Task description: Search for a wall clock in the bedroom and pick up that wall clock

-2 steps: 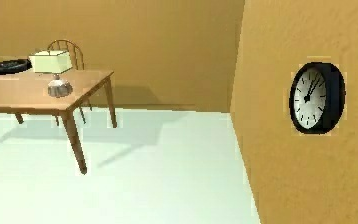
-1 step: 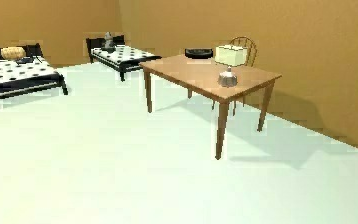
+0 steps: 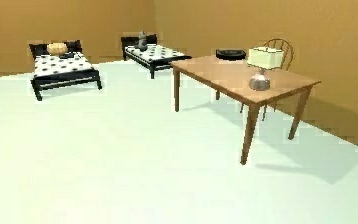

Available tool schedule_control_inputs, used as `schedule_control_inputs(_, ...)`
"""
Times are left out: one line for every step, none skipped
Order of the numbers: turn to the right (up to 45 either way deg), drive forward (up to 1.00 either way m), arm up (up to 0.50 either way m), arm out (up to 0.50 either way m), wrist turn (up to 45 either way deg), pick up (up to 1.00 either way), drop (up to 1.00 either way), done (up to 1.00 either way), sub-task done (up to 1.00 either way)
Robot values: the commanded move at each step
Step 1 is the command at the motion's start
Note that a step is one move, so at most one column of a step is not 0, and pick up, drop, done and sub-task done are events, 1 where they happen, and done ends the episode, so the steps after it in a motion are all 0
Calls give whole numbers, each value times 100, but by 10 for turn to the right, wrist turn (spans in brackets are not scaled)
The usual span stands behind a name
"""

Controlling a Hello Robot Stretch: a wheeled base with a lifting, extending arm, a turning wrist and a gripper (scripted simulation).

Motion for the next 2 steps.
schedule_control_inputs(450,0,0,0,0,0,0,0,0)
schedule_control_inputs(270,0,0,0,0,0,0,0,0)
